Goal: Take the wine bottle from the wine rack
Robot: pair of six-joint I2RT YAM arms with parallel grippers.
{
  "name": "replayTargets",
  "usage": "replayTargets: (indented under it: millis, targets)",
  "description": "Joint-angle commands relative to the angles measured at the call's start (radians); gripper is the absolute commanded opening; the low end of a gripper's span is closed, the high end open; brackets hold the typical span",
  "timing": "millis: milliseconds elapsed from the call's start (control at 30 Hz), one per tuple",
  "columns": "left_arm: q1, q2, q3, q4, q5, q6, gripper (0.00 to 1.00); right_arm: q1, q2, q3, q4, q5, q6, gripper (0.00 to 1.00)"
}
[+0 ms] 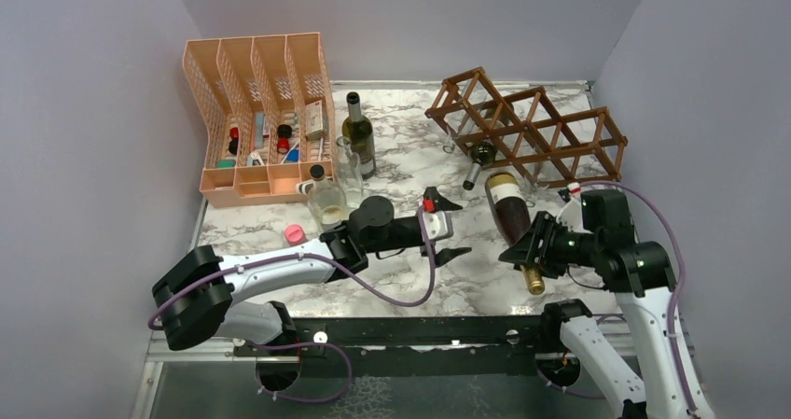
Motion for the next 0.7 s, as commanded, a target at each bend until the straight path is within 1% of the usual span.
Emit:
replayTargets:
  millis: [0,100,200,400,667]
  targets:
    - [-0.027,-0.068,-0.046,0.034,0.178,0.175,0.9,0.0,0.057,0.165,0.122,-0.195,-0.251,0.01]
    - [-0.036,-0.098,-0.076,0.034,0.199,0.24,0.92,-0.001,0.115,0.179,0.084,-0.267,-0.32,0.01]
    - [-0.044,-0.106,-0.092,0.034,0.216,0.272,0.94,0.0,0.16,0.183,0.066,-0.312,-0.374,0.01]
    - [-0.062,-0.079,-0.095,0.034,0.219,0.298,0.94,0.011,0.227,0.141,0.085,-0.396,-0.39,0.01]
    - [-0.094,-0.042,-0.081,0.034,0.231,0.296,0.94,0.123,0.297,0.109,0.087,-0.405,-0.395,0.01]
